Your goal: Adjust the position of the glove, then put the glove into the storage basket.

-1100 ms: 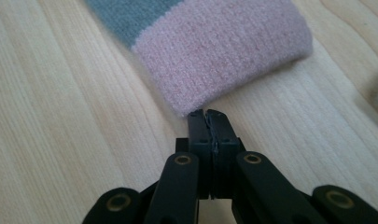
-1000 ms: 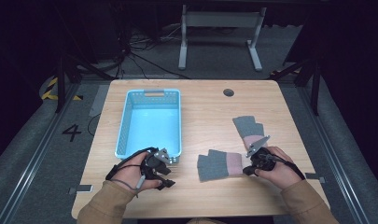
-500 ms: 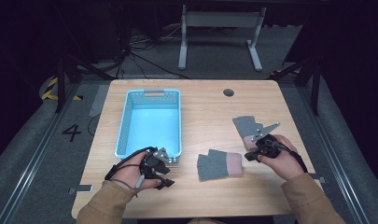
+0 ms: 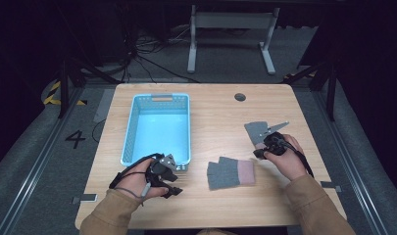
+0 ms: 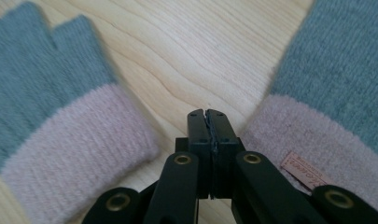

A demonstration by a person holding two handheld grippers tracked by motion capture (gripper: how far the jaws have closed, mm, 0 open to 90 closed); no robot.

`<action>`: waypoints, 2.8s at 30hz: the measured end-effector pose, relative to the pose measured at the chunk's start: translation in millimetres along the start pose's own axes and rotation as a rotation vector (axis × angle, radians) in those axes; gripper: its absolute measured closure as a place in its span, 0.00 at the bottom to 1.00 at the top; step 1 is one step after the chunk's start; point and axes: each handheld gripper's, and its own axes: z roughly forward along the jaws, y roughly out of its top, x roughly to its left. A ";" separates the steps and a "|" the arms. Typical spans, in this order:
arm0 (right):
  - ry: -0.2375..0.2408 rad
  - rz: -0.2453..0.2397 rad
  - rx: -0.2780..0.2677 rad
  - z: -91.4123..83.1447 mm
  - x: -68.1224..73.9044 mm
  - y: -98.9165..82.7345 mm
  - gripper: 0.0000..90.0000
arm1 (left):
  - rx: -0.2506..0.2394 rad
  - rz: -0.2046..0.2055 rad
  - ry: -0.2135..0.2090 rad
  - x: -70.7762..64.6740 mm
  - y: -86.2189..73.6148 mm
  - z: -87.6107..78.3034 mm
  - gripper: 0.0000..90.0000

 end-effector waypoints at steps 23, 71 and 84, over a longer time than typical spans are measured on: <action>-0.050 0.098 0.011 -13.0 -33.3 -29.6 1.00 | 0.012 -0.018 -0.010 1.9 -1.6 1.6 0.51; -0.191 0.234 -0.123 -37.7 -78.6 0.9 0.51 | -0.012 0.021 -0.019 5.5 4.6 5.1 0.51; -0.213 0.264 -0.052 -1.6 -91.3 4.3 0.41 | -0.017 0.019 -0.018 6.6 4.2 4.7 0.51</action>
